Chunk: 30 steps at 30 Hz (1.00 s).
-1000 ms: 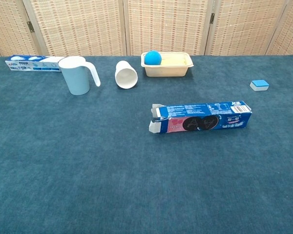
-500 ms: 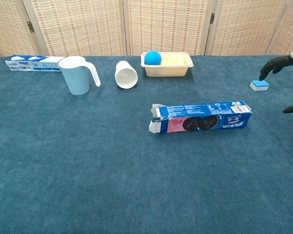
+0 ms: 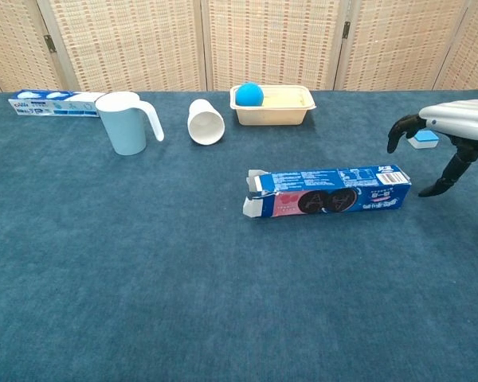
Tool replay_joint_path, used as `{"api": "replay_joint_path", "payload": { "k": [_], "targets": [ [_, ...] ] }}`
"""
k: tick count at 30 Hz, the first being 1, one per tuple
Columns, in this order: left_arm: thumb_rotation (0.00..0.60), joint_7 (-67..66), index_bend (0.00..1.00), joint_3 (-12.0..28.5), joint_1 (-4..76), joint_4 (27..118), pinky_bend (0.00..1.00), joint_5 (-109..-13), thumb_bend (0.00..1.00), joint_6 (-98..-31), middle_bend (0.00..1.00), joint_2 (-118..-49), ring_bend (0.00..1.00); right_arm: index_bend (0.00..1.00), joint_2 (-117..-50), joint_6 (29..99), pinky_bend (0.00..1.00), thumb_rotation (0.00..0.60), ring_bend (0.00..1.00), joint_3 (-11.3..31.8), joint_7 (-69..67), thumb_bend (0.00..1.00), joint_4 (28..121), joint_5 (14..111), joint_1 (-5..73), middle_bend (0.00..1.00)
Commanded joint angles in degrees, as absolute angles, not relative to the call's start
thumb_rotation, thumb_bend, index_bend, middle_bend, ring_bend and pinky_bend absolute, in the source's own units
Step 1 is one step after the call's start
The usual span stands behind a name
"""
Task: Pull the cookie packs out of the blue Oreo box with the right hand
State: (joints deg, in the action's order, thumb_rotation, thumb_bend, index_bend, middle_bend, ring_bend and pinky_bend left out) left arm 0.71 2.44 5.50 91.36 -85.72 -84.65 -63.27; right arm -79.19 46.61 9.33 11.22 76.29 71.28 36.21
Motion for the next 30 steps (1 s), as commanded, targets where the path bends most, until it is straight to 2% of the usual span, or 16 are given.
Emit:
{"api": "replay_joint_path", "payload": {
  "k": [1,12,21,27,30],
  "targets": [
    [0.600,1.3,0.05,2.3,5.4,91.2,0.19,-86.1,0.36,-84.9,0.08,-63.2,0.08,0.30,-80.4,46.1,0.06,0.600,0.19,9.2,11.4,0.13,74.9,70.3,36.8,0.19],
    [0.600,4.4,0.03,1.4,5.4,90.6,0.19,-88.4,0.36,-85.3,0.04,-62.5,0.08,0.36,-83.5,44.4,0.06,0.600,0.21,9.2,9.3,0.13,70.2,69.0,38.7,0.20],
    [0.600,5.3,0.02,1.1,5.5,90.1,0.19,-88.9,0.36,-85.2,0.01,-62.4,0.08,0.47,-84.5,44.8,0.06,0.600,0.23,9.1,8.4,0.13,68.8,69.4,39.3,0.23],
    [0.600,6.3,0.02,0.3,5.7,90.4,0.19,-90.1,0.36,-84.9,0.01,-61.8,0.07,0.50,-83.0,45.7,0.06,0.600,0.24,8.9,8.5,0.13,69.9,69.9,39.3,0.23],
    [0.600,7.6,0.02,-0.2,5.8,90.2,0.19,-91.0,0.36,-84.7,0.01,-61.3,0.07,0.52,-79.7,46.8,0.06,0.600,0.24,8.1,9.5,0.13,74.2,71.7,39.0,0.24]
  ]
}}
